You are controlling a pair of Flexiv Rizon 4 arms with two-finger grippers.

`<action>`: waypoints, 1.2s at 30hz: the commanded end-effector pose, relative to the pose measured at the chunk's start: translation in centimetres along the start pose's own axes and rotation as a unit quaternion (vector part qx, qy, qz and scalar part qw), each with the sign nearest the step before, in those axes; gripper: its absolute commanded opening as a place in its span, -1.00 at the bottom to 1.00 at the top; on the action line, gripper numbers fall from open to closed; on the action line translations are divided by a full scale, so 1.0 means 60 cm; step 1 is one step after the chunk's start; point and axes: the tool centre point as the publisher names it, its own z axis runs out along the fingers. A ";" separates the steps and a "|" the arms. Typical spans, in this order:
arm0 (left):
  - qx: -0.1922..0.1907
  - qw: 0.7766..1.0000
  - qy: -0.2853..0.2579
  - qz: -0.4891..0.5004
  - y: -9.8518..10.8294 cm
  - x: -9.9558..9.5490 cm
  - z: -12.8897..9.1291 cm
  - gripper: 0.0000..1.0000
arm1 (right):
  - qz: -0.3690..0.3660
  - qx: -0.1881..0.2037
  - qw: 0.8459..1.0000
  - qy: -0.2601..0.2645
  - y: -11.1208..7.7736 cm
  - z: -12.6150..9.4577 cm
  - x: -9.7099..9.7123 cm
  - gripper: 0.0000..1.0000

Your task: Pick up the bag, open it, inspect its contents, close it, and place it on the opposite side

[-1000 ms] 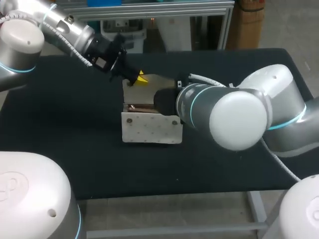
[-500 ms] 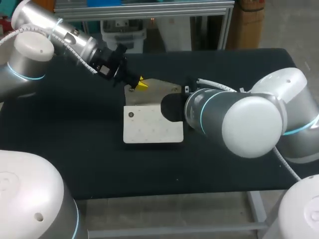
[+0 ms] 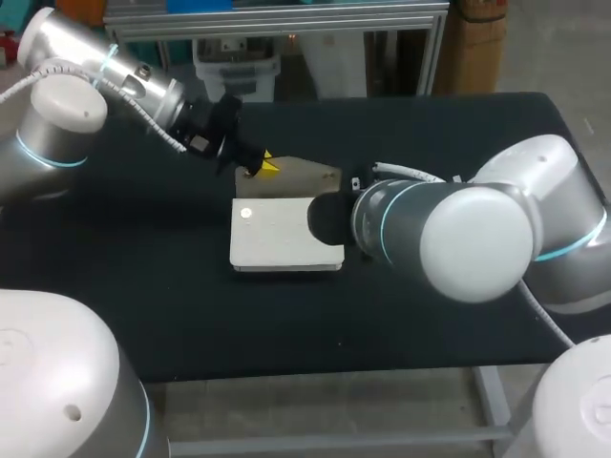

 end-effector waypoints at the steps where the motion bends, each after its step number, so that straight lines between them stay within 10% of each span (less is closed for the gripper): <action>1: 0.005 0.999 -0.053 0.003 0.007 0.013 0.009 -1.00 | -0.005 -0.006 1.000 -0.005 0.004 0.025 0.011 -1.00; 21: 0.002 0.991 -0.124 0.042 0.030 -0.009 0.053 -1.00 | -0.001 -0.025 0.998 0.060 0.012 0.124 0.063 -0.98; 36: -0.004 0.991 -0.119 0.059 0.044 -0.004 0.060 -1.00 | 0.003 -0.026 0.997 0.073 0.011 0.126 0.085 -0.44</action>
